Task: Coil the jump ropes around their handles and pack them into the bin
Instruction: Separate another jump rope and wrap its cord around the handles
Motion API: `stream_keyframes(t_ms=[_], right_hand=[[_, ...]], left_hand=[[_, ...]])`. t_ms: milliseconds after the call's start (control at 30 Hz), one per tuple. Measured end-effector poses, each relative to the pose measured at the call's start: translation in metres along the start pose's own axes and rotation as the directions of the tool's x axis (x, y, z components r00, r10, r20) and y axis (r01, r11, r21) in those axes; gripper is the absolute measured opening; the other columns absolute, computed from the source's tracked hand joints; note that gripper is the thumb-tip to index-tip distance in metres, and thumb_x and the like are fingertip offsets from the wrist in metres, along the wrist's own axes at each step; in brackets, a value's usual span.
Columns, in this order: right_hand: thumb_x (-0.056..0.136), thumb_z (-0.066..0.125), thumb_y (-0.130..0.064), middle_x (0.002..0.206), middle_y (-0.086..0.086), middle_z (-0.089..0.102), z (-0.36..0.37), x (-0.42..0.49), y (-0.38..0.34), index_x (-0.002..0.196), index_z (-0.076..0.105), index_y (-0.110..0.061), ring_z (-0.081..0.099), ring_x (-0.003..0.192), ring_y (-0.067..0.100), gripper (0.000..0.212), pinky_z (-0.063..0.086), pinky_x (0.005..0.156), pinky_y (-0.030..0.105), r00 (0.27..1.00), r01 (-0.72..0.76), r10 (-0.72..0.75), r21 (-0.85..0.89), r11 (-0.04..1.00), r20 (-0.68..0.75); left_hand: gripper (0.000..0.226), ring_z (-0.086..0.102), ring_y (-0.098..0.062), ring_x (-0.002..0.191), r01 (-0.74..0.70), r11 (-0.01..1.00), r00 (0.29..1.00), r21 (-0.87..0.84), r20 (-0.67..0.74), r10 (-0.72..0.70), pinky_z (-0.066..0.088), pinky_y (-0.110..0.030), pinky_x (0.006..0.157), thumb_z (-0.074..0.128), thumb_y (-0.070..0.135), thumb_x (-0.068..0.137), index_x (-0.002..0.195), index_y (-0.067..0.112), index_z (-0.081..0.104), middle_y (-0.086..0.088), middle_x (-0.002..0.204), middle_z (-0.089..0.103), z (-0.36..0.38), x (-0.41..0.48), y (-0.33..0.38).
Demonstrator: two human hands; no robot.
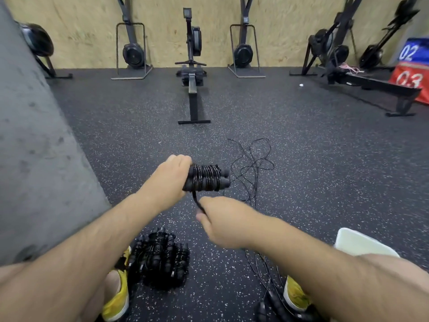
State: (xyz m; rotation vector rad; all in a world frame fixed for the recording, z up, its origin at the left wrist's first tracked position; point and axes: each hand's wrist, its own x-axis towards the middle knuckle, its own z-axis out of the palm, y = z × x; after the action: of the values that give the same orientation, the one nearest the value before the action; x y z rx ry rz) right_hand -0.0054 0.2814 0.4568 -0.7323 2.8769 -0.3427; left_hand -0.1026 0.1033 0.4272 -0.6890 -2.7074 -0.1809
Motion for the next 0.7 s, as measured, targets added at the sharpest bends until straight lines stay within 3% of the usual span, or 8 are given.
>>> stream_keyframes(t_ms=[133,233,267,333,433,533,600,700], right_hand=[[0.103,0.042,-0.039,0.096,-0.003,0.064,-0.032,0.008,0.019,0.103,0.058,-0.024,0.063,0.083,0.026,0.021,0.040,0.061,0.033,0.935,0.069,-0.199,-0.399,0.914,-0.295],[0.097,0.048,-0.050,0.092,-0.007,0.066,-0.051,0.026,0.052,0.096,0.067,-0.031,0.065,0.088,0.023,0.027,0.046,0.066,0.034,0.866,0.096,-0.288,-0.429,0.898,-0.410],[0.094,0.048,-0.053,0.090,-0.008,0.065,-0.054,0.031,0.065,0.093,0.068,-0.032,0.064,0.088,0.020,0.029,0.048,0.068,0.035,0.870,0.091,-0.254,-0.368,0.925,-0.422],[0.093,0.056,-0.050,0.086,-0.009,0.066,-0.054,0.035,0.084,0.089,0.069,-0.032,0.060,0.085,0.011,0.022,0.050,0.078,0.035,0.936,0.098,-0.101,-0.027,0.995,-0.338],[0.094,0.065,-0.024,0.079,0.000,0.068,-0.049,0.037,0.091,0.087,0.072,-0.016,0.058,0.073,0.008,0.012,0.050,0.075,0.028,0.990,0.084,-0.014,0.509,0.857,-0.141],[0.096,0.053,-0.002,0.060,-0.001,0.060,-0.041,0.036,0.079,0.075,0.059,-0.009,0.051,0.056,0.015,0.023,0.044,0.055,0.029,0.990,0.047,0.054,0.663,0.747,-0.132],[0.103,0.046,-0.011,0.057,-0.008,0.054,-0.035,0.038,0.062,0.087,0.053,-0.014,0.043,0.052,0.011,0.018,0.038,0.050,0.026,0.966,0.029,0.194,0.812,0.583,-0.174],[0.106,0.041,-0.029,0.080,-0.009,0.064,-0.021,0.038,0.037,0.115,0.048,-0.022,0.052,0.063,0.006,0.014,0.042,0.061,0.026,0.919,0.021,0.279,0.741,0.671,-0.278]], left_hand=[[0.048,0.047,-0.023,0.095,-0.122,0.993,0.985,0.001,0.122,0.121,0.040,-0.034,0.077,0.077,0.009,0.068,0.105,0.014,0.047,-0.002,0.103,0.051,0.005,-0.005,0.004],[0.044,0.044,-0.014,0.092,-0.121,0.971,0.962,-0.207,0.217,0.166,0.031,-0.025,0.072,0.074,0.014,0.072,0.104,0.019,0.043,0.005,0.100,0.044,-0.007,-0.011,0.019],[0.045,0.045,-0.010,0.088,-0.094,0.951,0.958,-0.294,0.233,0.166,0.032,-0.024,0.069,0.074,0.015,0.072,0.102,0.022,0.042,0.008,0.098,0.044,-0.014,-0.013,0.026],[0.045,0.048,-0.002,0.076,-0.007,0.871,0.958,-0.491,0.247,0.146,0.036,-0.021,0.062,0.075,0.018,0.069,0.100,0.027,0.044,0.009,0.090,0.051,-0.027,-0.018,0.037],[0.045,0.050,-0.003,0.065,0.107,0.705,0.961,-0.701,0.254,0.106,0.041,-0.022,0.058,0.077,0.021,0.063,0.095,0.035,0.049,0.010,0.078,0.060,-0.040,-0.024,0.044],[0.046,0.055,-0.008,0.066,0.216,0.493,0.972,-0.843,0.234,-0.025,0.044,-0.022,0.060,0.082,0.029,0.065,0.103,0.025,0.056,0.007,0.079,0.062,-0.044,-0.022,0.048],[0.055,0.059,-0.013,0.070,0.240,0.290,0.968,-0.926,0.205,-0.147,0.046,-0.027,0.064,0.081,0.038,0.067,0.111,0.015,0.056,0.002,0.081,0.065,-0.042,-0.017,0.050],[0.062,0.064,-0.025,0.071,0.212,0.050,0.939,-0.976,0.189,-0.286,0.047,-0.038,0.065,0.079,0.043,0.072,0.114,0.011,0.045,-0.013,0.084,0.070,-0.037,-0.013,0.053]])
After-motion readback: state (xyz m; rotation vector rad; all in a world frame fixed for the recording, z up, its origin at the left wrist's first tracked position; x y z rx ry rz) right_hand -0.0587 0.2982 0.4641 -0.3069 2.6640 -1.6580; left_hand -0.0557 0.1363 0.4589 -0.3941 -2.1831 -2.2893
